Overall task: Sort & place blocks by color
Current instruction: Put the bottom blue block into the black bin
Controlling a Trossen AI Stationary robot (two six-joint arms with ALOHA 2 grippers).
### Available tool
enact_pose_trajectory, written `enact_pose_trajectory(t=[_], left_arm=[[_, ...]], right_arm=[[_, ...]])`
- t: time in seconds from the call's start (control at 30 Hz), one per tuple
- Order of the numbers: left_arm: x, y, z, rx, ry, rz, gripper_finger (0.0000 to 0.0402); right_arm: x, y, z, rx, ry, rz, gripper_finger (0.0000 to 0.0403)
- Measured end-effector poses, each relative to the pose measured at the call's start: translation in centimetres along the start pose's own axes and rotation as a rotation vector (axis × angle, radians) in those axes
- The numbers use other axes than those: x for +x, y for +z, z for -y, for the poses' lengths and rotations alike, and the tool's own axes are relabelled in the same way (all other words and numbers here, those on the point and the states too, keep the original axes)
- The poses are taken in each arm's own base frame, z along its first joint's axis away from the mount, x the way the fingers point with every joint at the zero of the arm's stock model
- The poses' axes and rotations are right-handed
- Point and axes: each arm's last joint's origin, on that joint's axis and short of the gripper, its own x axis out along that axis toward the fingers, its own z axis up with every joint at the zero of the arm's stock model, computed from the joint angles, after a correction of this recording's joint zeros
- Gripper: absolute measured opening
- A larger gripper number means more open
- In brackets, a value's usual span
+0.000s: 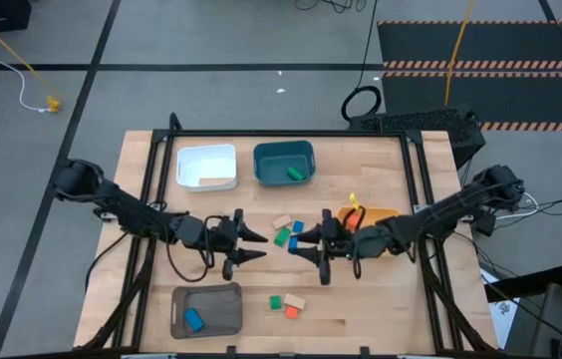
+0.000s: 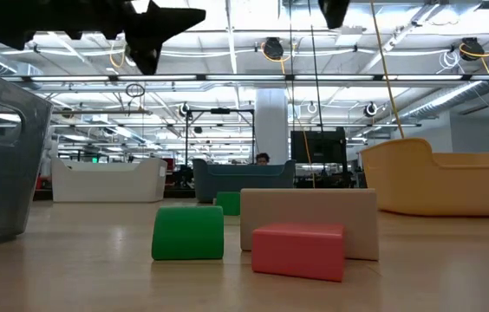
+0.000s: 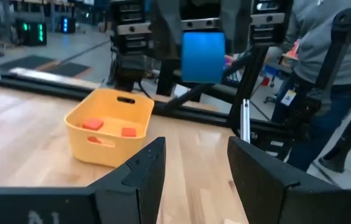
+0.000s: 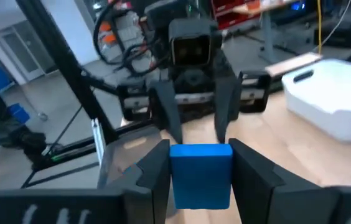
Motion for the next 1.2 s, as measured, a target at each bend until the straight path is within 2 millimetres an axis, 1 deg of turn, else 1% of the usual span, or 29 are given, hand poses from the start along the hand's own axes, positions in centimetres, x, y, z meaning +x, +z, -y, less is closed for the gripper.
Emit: enact_pose_trajectory(t=[0.1,0.23,0.33,0.47,0.7,1.0,1.2], left_arm=[[0.2,0.1,0.1,0.038,-0.001,0.008,0.0176],[1.2,0.9,0.5,0.095,-0.004,0.029,0.0176],[1.7,1.2,0.6,0.130,-0.001,0.021,0.0176],[1.9,1.4,0.7,0.143,0.008,0.017,0.0176],[2.4,2.3,0.4,0.141,0.042,0.043,0.0175],[2.5,2.5,0.3,0.141,0.035,0.054,0.0175],[2.5,2.9,0.1,0.158,0.041,0.091,0.0175]], right_arm=[[0.8,0.1,0.4,-0.018,-0.002,0.042,0.0117],[2.3,-0.3,1.0,-0.046,0.030,0.080,0.0117],[2.9,-0.4,1.6,-0.062,0.016,0.095,0.0117],[2.9,-0.2,1.6,-0.086,0.017,0.113,0.0117],[3.1,-0.2,1.5,-0.105,0.025,0.135,0.0117],[3.1,0.0,1.4,-0.171,0.050,0.148,0.0118],[3.0,0.2,1.3,-0.202,0.074,0.164,0.0117]])
